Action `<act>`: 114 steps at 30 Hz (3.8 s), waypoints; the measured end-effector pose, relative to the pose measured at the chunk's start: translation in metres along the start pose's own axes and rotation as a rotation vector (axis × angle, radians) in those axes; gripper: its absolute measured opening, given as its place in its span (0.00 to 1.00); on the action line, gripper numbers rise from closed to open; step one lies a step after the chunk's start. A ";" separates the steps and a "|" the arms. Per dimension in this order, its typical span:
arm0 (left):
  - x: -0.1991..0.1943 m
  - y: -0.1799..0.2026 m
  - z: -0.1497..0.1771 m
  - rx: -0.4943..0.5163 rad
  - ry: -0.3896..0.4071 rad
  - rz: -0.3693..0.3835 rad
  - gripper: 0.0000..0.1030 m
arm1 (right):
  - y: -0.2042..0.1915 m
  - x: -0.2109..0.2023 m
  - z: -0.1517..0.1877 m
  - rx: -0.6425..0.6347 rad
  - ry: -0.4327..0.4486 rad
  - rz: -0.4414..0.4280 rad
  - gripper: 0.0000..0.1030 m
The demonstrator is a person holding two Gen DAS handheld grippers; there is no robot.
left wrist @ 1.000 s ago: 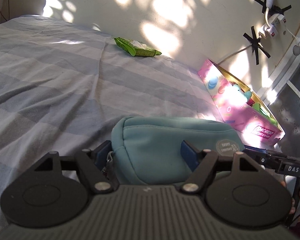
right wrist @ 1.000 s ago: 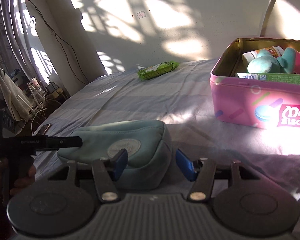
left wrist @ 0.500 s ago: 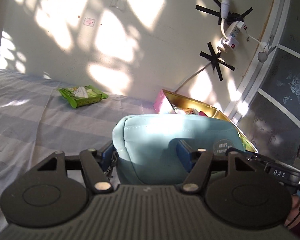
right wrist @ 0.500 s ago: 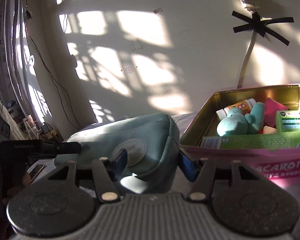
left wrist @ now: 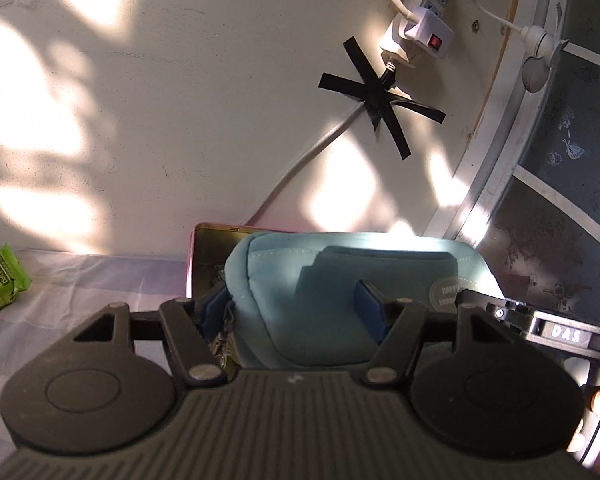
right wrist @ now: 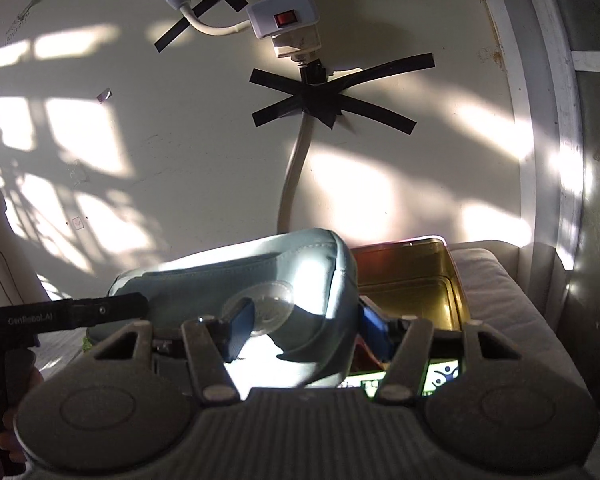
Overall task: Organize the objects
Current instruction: 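Lower the pencil case into the pink tin and open the right gripper, then withdraw the right gripper from the tin toward the green wet-wipes packet, then grasp the green wet-wipes packet with the right gripper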
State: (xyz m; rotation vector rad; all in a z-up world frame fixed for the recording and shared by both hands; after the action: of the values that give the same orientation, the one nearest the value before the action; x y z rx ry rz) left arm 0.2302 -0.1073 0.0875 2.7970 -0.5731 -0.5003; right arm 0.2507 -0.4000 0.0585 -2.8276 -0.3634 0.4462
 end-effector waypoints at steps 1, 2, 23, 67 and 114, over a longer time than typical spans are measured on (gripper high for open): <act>0.012 -0.002 0.001 -0.009 -0.015 -0.008 0.66 | 0.004 0.011 -0.001 -0.010 -0.011 0.019 0.56; 0.021 -0.003 0.003 -0.011 -0.026 -0.015 0.66 | 0.007 0.021 -0.001 -0.018 -0.024 0.038 0.56; -0.082 0.060 0.033 0.306 0.099 -0.169 0.76 | -0.041 -0.087 0.048 0.100 0.218 0.102 0.70; -0.176 -0.058 0.120 0.197 -0.007 -0.340 0.76 | -0.179 -0.130 0.149 -0.024 0.073 0.065 0.73; -0.192 -0.256 0.071 -0.165 0.067 -0.619 0.79 | -0.423 0.187 0.196 -0.735 -0.111 -0.230 0.55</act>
State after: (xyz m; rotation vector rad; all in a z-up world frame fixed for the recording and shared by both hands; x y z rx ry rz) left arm 0.1237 0.1900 0.0000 2.7747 0.3543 -0.5287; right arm 0.2726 0.0903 -0.0503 -3.3906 -1.0520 0.4984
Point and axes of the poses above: each gripper's, at about its wrist camera, not at the fingertips, and x roughly the way its jaws point, y to its right, z to its underside, the point moved 3 cm from there along x, roughly the way its jaws point, and after that the axes turned 11 degrees about y, right-handed, at the moved point
